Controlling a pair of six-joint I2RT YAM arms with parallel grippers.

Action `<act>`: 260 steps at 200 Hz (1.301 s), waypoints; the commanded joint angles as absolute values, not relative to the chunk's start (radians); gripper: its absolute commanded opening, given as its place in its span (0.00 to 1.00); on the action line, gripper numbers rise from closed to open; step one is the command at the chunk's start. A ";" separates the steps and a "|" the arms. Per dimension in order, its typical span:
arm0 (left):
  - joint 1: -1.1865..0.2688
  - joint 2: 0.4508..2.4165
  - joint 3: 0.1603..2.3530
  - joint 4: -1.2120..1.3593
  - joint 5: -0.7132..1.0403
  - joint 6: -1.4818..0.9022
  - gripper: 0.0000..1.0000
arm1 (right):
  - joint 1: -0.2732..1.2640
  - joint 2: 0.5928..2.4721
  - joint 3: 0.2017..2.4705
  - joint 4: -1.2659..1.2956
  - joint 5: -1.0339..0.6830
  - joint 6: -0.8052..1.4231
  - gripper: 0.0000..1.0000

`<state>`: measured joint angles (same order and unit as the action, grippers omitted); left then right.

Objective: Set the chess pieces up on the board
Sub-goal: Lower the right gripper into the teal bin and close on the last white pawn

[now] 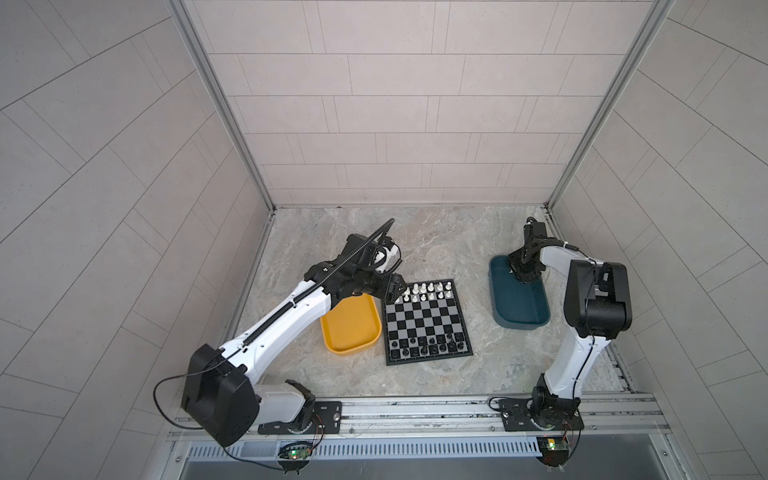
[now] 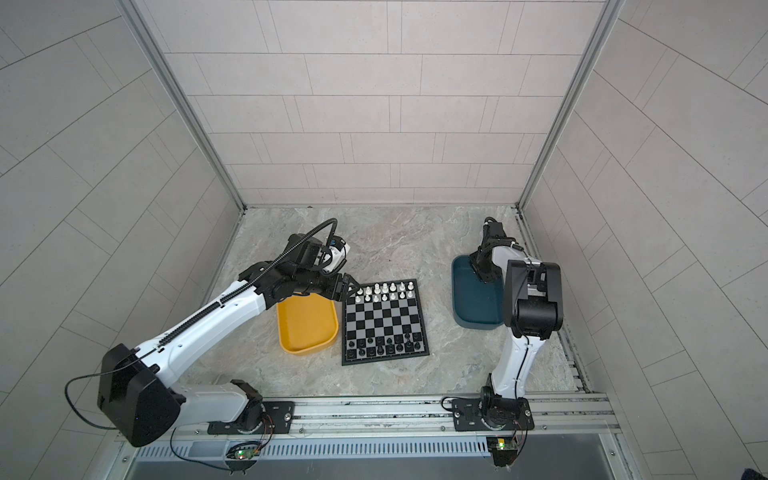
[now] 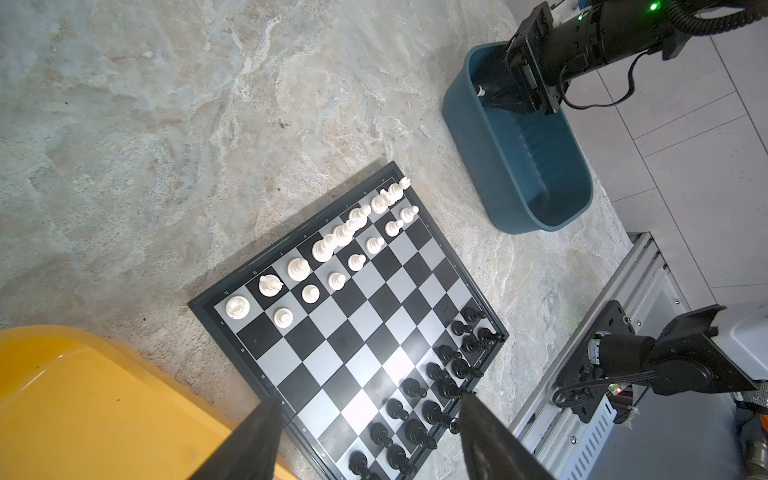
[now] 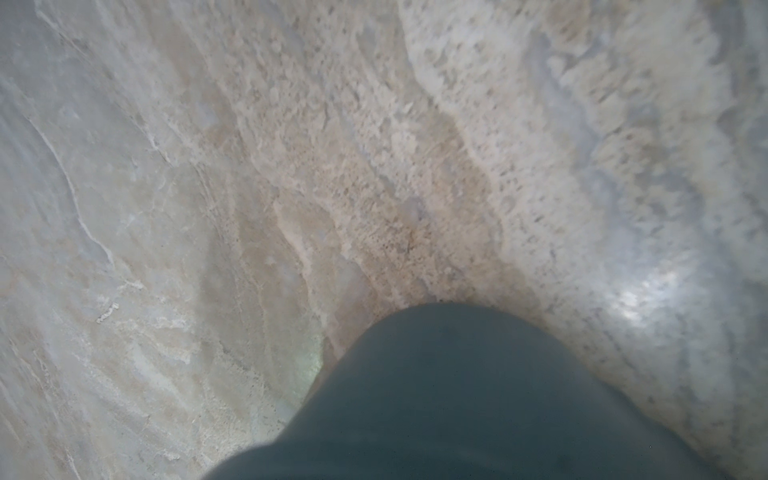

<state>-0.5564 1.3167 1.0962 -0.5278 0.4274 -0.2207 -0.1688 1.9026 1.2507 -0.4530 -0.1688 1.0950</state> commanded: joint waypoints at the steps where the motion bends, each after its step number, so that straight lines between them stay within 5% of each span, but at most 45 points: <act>1: -0.556 1.319 1.086 -0.515 0.442 -0.218 0.74 | -0.186 1.890 1.238 -0.442 -0.182 1.149 0.38; 260: -0.556 1.276 1.083 -0.519 0.454 -0.210 0.74 | -0.203 1.967 1.332 -0.643 -0.195 0.908 0.20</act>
